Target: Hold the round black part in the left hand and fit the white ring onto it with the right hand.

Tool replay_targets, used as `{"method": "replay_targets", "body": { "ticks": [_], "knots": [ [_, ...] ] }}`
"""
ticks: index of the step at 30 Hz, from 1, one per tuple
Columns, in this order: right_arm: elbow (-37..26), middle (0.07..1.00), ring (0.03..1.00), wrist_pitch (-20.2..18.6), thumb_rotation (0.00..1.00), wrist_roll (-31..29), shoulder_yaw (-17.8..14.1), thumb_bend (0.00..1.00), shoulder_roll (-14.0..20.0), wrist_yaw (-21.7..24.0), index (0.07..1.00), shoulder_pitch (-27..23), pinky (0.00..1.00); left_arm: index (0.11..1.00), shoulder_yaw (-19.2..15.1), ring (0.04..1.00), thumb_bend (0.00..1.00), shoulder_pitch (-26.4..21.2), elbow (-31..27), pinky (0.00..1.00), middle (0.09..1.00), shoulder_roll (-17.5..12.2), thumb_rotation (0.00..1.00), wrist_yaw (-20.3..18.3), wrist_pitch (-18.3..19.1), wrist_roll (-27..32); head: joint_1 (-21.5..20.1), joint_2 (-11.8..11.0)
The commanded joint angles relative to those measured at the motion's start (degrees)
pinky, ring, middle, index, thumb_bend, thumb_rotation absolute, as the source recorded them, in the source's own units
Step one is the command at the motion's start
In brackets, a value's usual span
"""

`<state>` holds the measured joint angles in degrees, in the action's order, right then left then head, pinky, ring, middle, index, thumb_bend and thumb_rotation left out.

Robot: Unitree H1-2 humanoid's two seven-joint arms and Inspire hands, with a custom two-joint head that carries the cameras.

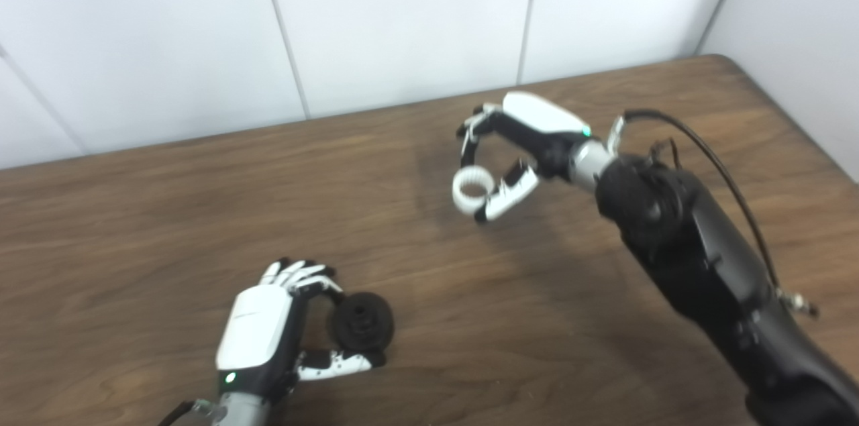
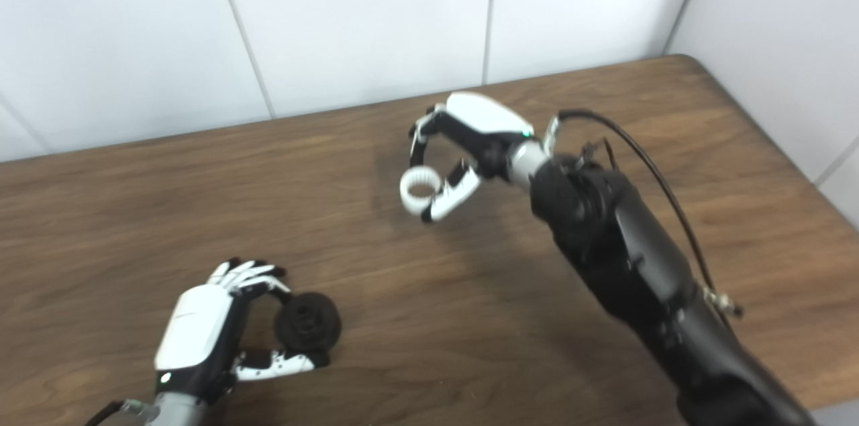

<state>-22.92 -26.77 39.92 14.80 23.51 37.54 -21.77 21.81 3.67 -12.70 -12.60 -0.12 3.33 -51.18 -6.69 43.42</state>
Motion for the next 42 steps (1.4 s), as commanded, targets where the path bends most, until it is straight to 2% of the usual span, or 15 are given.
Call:
{"method": "replay_targets", "body": {
  "ticks": [1,6,11,18,24,27,33,42],
  "knots": [
    [-3.63,0.83,0.957,-0.14,0.14,1.04,-1.02,0.52,-0.25,1.13,0.484,-1.49,0.97,0.487,2.25,0.86,0.52,0.96,0.76,0.95,0.775,0.77,0.04,-2.44,0.26,-1.57,0.32,0.1],
    [-5.57,0.829,0.963,0.82,0.14,-1.9,-0.05,0.52,-1.42,1.12,0.484,0.13,0.97,0.487,3.3,0.863,0.52,0.45,1.14,0.96,0.78,2.06,0.04,-2.74,1.52,-3.35,3.09,0.45],
    [-6.76,0.843,0.96,1.75,0.14,-2.09,1.28,0.52,-2.12,0.52,0.484,0.89,0.98,0.487,4.37,0.867,0.52,0.05,1.74,0.96,0.779,3.08,0.04,-2.35,2.1,-4.32,4.9,0.84],
    [-6.94,0.852,0.978,4.93,0.14,-3.95,1.87,0.52,-3.16,-1.48,0.483,2.08,1.0,0.487,5.53,0.871,0.52,-0.47,1.88,0.96,0.78,4.65,0.04,-2.63,3.79,-5.93,7.12,1.69],
    [-6.42,0.864,0.991,5.78,0.14,-5.09,2.1,0.52,-3.28,-1.82,0.483,2.44,0.99,0.487,6.52,0.88,0.52,-0.96,1.77,0.97,0.784,5.74,0.05,-2.92,5.27,-6.88,8.8,2.65],
    [-6.25,0.865,0.986,6.24,0.14,-5.29,2.45,0.52,-3.41,-2.03,0.483,2.64,0.96,0.486,6.69,0.874,0.52,-1.14,2.1,0.97,0.782,6.09,0.05,-2.32,5.22,-6.73,9.19,3.17],
    [-5.23,0.865,0.982,8.0,0.14,-5.73,3.42,0.52,-3.35,-3.0,0.484,3.03,0.99,0.487,7.17,0.874,0.52,-1.77,2.15,0.96,0.789,6.14,0.05,-2.91,6.04,-7.6,9.35,3.88],
    [-4.84,0.866,0.983,7.17,0.14,-5.11,5.07,0.52,-4.06,-2.94,0.483,3.56,1.0,0.487,7.8,0.867,0.52,-2.28,2.4,0.96,0.785,5.92,0.05,-2.39,6.47,-7.81,9.23,4.39]
  ]
}}
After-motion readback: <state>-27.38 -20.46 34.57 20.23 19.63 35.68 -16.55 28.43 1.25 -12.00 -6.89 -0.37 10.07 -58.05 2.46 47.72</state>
